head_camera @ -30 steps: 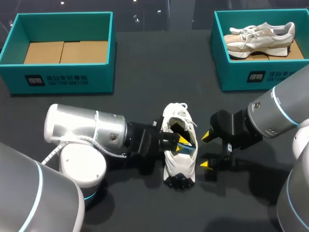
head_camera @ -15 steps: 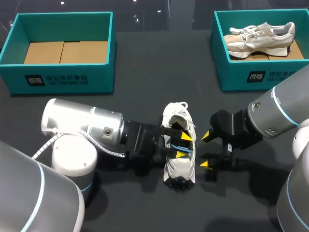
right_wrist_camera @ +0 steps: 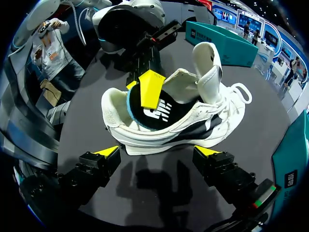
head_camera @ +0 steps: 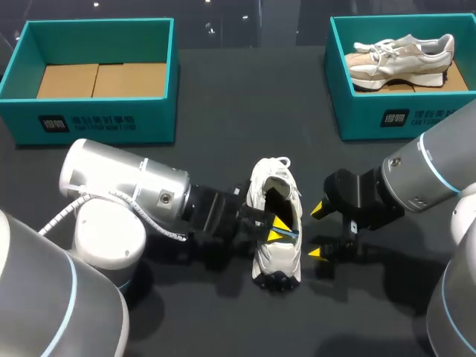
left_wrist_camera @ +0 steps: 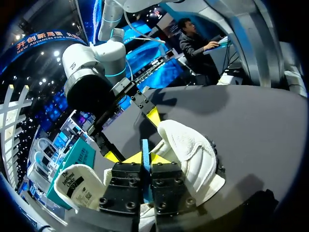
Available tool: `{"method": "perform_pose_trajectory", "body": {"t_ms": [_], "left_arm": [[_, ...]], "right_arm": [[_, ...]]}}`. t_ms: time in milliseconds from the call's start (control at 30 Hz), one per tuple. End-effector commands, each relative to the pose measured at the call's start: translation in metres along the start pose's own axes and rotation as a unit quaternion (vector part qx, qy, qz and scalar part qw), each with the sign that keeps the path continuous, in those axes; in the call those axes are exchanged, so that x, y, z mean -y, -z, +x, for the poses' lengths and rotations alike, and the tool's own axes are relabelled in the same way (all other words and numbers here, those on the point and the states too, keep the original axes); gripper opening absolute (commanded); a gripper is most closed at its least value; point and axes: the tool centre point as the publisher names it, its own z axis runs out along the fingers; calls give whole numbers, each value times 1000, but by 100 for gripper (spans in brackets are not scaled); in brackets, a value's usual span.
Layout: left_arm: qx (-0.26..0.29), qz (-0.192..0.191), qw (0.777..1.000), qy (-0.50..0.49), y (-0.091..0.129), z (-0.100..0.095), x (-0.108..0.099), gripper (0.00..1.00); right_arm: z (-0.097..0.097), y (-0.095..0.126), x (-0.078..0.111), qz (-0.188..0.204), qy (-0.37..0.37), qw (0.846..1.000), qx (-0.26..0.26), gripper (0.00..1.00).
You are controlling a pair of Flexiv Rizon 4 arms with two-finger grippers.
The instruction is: Take the shoe out of the shoebox, open the shoe tongue, remove and reinsert the insole, then place the shoe into the shoebox
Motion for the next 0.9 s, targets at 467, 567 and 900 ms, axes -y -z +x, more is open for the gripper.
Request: {"method": "perform_pose_trajectory", "body": {"t_ms": [467, 567, 900], "left_arm": [[29, -53, 998, -26, -10, -7, -45, 0], [32, -37, 999, -24, -4, -7, -33, 3], [24, 12, 999, -18, 14, -10, 5, 34]], "right_arm": [[2, 0, 0, 2, 0, 1000, 2, 100], [2, 0, 0, 2, 0, 1000, 2, 100], [2, 0, 0, 2, 0, 1000, 2, 100]]}}
